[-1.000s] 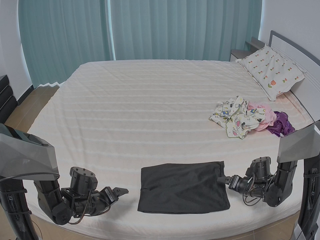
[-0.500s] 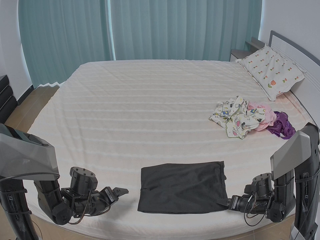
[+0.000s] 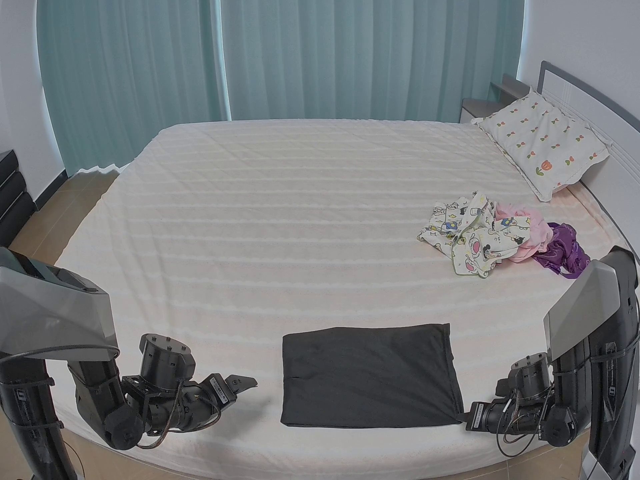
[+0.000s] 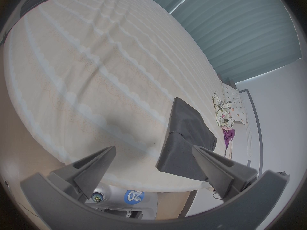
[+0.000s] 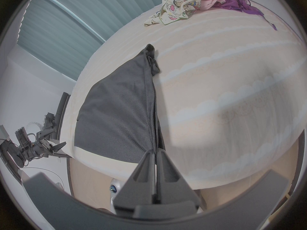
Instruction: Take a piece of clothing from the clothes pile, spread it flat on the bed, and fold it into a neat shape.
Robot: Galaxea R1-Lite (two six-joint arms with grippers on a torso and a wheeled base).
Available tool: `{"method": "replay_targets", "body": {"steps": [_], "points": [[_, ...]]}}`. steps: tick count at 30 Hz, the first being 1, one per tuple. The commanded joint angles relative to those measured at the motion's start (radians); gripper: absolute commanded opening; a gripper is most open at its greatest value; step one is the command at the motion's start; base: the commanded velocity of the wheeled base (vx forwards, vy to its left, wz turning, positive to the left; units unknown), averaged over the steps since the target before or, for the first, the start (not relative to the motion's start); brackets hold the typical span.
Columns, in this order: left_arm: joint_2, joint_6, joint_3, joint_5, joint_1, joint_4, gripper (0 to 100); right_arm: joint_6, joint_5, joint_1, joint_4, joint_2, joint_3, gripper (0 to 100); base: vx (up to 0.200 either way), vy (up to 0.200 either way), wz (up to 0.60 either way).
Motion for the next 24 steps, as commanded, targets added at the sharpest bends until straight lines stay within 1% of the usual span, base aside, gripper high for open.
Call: {"method": "replay_targets", "body": {"steps": [1, 7, 14, 15, 19, 21, 24], "points": [[0.002, 0.0, 0.0, 0.0, 0.0, 0.0, 100, -0.001, -0.002, -0.007, 0.022, -0.011, 0.018, 0, 0.0, 0.0, 0.0], [0.002, 0.0, 0.0, 0.0, 0.0, 0.0, 100, -0.012, -0.002, -0.007, 0.105, -0.063, 0.018, 0, 0.0, 0.0, 0.0], [0.002, 0.0, 0.0, 0.0, 0.0, 0.0, 100, -0.017, 0.001, -0.01, 0.062, -0.033, 0.018, 0, 0.0, 0.0, 0.0], [0.002, 0.0, 0.002, 0.0, 0.0, 0.0, 100, -0.017, 0.0, -0.01, 0.053, -0.022, 0.018, 100, 0.0, 0.0, 0.0], [0.002, 0.0, 0.002, 0.0, 0.0, 0.0, 100, -0.012, 0.0, -0.013, 0.005, -0.007, 0.018, 100, 0.0, 0.0, 0.0], [0.0, 0.0, 0.002, 0.0, 0.0, 0.0, 100, -0.001, 0.004, -0.028, -0.036, -0.02, 0.018, 100, 0.0, 0.0, 0.0], [0.0, 0.0, 0.002, 0.0, 0.0, 0.0, 100, 0.0, 0.009, -0.04, -0.038, -0.039, 0.007, 100, 0.0, 0.0, 0.0]]}}
